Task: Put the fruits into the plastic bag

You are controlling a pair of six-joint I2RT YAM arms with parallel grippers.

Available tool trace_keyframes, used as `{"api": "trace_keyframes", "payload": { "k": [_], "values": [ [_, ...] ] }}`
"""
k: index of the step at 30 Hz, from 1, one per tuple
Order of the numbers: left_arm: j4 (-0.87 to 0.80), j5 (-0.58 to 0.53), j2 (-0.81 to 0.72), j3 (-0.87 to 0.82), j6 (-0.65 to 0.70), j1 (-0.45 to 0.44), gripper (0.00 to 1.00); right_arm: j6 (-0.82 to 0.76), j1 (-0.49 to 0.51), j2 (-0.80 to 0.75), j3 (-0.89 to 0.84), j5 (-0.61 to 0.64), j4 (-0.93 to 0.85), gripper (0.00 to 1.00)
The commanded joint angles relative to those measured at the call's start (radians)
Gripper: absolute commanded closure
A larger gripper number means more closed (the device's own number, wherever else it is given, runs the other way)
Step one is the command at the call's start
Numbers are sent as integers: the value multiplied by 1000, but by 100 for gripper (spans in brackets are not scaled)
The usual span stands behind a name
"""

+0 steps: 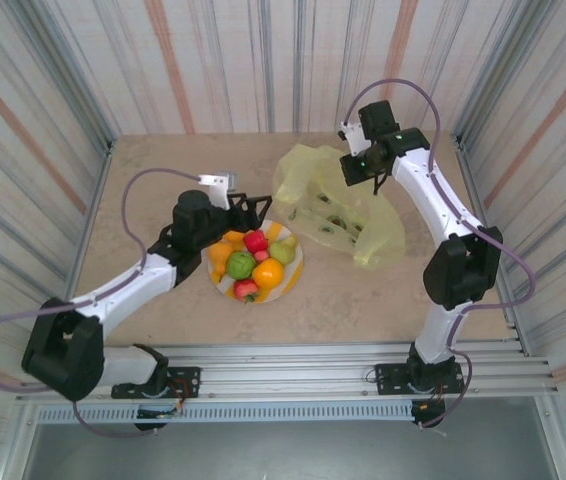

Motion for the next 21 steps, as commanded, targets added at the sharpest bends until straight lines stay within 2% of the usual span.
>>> {"api": "trace_keyframes", "payload": {
  "k": [1,5,8,13,17,21],
  "values": [
    [-274,-97,-108,-23,-30,8,11,90,-8,-14,19,-69,-3,100],
    [-530,-200,-188,-40,-21,8,10,129,-9,3,22,-104,3,100],
    [-655,-286,-209,-52,-23,10,10,150,-8,10,22,-123,10,100],
    [-698,-313,-165,-53,-34,69,9,154,-4,12,13,-135,19,100],
    [-706,-281,-98,-36,-40,143,9,150,-6,10,11,-143,24,100],
    [-692,-237,-18,-14,-19,155,10,145,-9,6,-1,-148,39,100]
  ]
}}
